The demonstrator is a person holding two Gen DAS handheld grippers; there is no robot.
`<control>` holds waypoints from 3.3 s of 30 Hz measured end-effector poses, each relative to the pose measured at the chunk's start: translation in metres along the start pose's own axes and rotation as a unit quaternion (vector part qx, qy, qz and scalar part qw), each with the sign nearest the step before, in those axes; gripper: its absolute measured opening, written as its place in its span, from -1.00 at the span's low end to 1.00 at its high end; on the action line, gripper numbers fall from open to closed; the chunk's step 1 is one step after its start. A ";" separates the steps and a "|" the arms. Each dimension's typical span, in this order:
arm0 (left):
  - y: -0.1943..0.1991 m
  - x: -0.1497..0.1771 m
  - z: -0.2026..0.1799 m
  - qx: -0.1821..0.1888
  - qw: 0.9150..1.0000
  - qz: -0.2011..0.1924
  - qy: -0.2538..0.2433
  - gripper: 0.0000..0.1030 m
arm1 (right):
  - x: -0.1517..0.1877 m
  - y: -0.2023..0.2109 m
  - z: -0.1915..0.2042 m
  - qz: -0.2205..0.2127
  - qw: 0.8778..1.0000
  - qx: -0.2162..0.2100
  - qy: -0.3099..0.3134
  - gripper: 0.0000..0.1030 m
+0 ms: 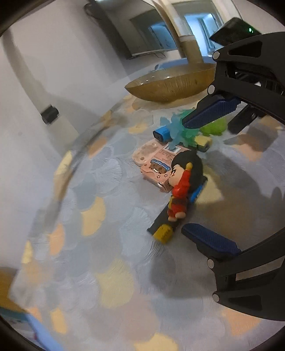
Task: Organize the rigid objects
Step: 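Grasp the black-haired doll figure with the left tool while the right tool grasps the green dinosaur, then carry the doll and green dinosaur over the amber bowl and open both tools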
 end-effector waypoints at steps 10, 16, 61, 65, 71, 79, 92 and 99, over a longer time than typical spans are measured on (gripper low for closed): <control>-0.011 0.006 -0.019 -0.054 0.994 -0.033 -0.088 -0.16 | 0.002 -0.013 0.014 -0.030 0.998 0.014 0.053 -0.30; 0.017 0.023 -0.026 -0.026 0.990 -0.034 -0.135 -0.40 | 0.007 0.035 -0.010 -0.061 0.998 -0.029 0.005 -0.30; 0.063 0.093 -0.079 -0.072 0.947 -0.070 -0.305 -0.43 | 0.049 0.082 -0.051 -0.061 0.997 -0.054 0.018 -0.34; 0.074 0.087 -0.143 -0.008 0.936 -0.097 -0.338 -0.43 | 0.032 0.122 -0.072 -0.114 0.991 -0.072 -0.023 -0.34; 0.048 0.080 -0.236 0.070 0.927 -0.116 -0.349 -0.42 | -0.023 0.184 -0.151 -0.206 0.975 0.018 -0.078 -0.34; -0.025 0.096 -0.260 0.085 0.930 -0.072 -0.349 -0.43 | -0.044 0.158 -0.195 -0.173 0.980 0.070 -0.075 -0.34; 0.044 0.046 -0.200 0.015 0.931 -0.151 -0.333 0.58 | -0.034 0.177 -0.230 -0.200 0.962 0.033 -0.183 0.23; 0.119 0.037 -0.135 0.000 0.941 -0.202 -0.272 0.82 | -0.033 0.178 -0.115 -0.182 0.975 -0.081 -0.100 0.28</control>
Point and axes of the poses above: each gripper's, at about its wrist camera, not at the fingertips, and y roughly against the way its jaws point, z to its left, x to its underside, the point moved 3 cm from there along -y, roughly the way its jaws point, and after that the axes turned 14 degrees about -z, right-handed, at the moved point
